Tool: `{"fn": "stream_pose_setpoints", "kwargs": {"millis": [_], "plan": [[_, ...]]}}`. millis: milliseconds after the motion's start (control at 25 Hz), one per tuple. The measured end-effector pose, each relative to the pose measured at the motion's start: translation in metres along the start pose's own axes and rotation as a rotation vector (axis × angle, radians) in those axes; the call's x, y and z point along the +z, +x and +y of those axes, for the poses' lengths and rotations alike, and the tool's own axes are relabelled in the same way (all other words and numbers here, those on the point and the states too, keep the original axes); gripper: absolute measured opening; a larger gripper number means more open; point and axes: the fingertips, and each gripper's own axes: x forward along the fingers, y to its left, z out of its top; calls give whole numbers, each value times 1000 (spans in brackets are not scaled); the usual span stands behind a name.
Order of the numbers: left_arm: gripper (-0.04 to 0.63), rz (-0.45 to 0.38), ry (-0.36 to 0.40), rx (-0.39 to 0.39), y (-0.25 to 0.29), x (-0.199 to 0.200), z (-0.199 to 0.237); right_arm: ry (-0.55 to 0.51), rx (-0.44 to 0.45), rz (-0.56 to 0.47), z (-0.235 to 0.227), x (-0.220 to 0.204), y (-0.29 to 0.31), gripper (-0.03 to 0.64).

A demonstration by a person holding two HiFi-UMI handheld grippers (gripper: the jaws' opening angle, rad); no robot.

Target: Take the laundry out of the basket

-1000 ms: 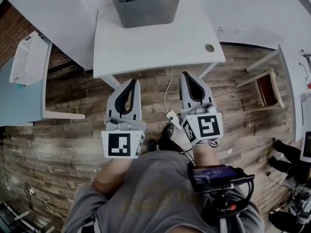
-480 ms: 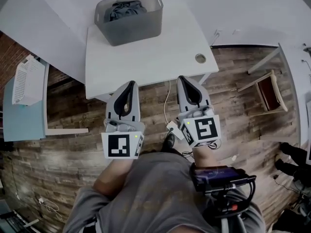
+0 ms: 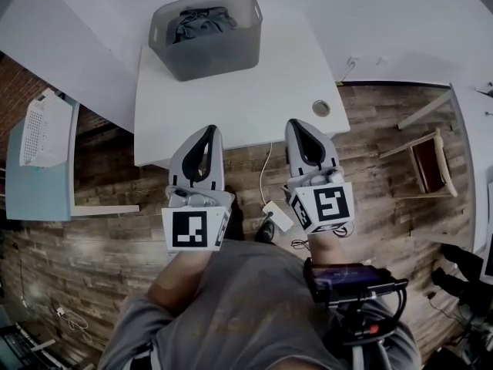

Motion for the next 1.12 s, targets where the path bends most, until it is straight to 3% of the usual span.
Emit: {"fn": "stream_pose_setpoints", "kwargs": {"millis": [640,1120], "plan": [[8,5,-55,-24,89,-32,106,-17,-18,50,9,-19,143,8],[8,-62,-97,-40,140,-27,201,-80,-12,32,40,8,253,8]]}}
